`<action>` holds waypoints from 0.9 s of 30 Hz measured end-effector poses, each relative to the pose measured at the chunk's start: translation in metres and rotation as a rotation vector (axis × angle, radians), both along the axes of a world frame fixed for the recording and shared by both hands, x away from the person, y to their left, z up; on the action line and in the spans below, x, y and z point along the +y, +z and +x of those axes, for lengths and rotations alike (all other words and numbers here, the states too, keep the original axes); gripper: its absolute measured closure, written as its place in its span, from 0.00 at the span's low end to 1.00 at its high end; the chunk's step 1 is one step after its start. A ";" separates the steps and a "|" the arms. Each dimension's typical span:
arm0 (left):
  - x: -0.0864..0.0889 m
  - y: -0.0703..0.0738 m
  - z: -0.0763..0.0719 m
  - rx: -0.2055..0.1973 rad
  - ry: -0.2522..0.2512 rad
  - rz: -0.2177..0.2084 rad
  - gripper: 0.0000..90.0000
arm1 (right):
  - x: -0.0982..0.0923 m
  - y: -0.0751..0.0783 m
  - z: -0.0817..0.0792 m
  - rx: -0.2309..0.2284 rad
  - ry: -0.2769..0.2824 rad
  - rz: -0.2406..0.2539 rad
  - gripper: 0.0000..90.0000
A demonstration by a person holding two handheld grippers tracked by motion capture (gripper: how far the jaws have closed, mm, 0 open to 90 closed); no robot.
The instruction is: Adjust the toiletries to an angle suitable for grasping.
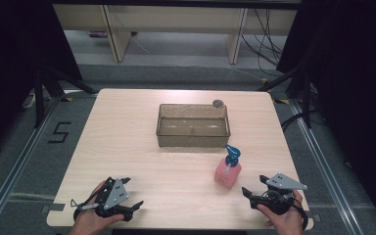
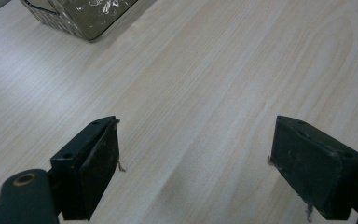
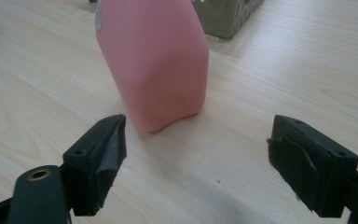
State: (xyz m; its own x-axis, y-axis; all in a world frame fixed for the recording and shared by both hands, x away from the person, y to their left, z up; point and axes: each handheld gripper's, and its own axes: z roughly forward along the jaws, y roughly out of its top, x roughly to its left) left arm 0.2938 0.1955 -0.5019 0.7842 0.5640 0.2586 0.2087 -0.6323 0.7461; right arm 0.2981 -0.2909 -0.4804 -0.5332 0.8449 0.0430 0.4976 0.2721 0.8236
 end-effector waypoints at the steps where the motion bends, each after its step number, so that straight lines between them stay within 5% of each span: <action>1: 0.000 0.000 0.000 0.000 0.000 0.000 0.17 | 0.000 0.000 0.000 0.000 0.000 0.000 0.22; 16: 0.000 0.000 0.000 -0.003 -0.002 0.008 0.17 | 0.004 0.004 0.003 -0.069 0.028 0.090 0.22; 18: 0.000 0.000 0.000 -0.003 -0.001 0.006 0.17 | 0.006 0.005 0.001 -0.042 0.021 0.114 0.22; 27: -0.001 0.000 0.000 -0.004 0.000 -0.005 0.17 | 0.009 0.007 0.004 -0.080 0.037 0.090 0.23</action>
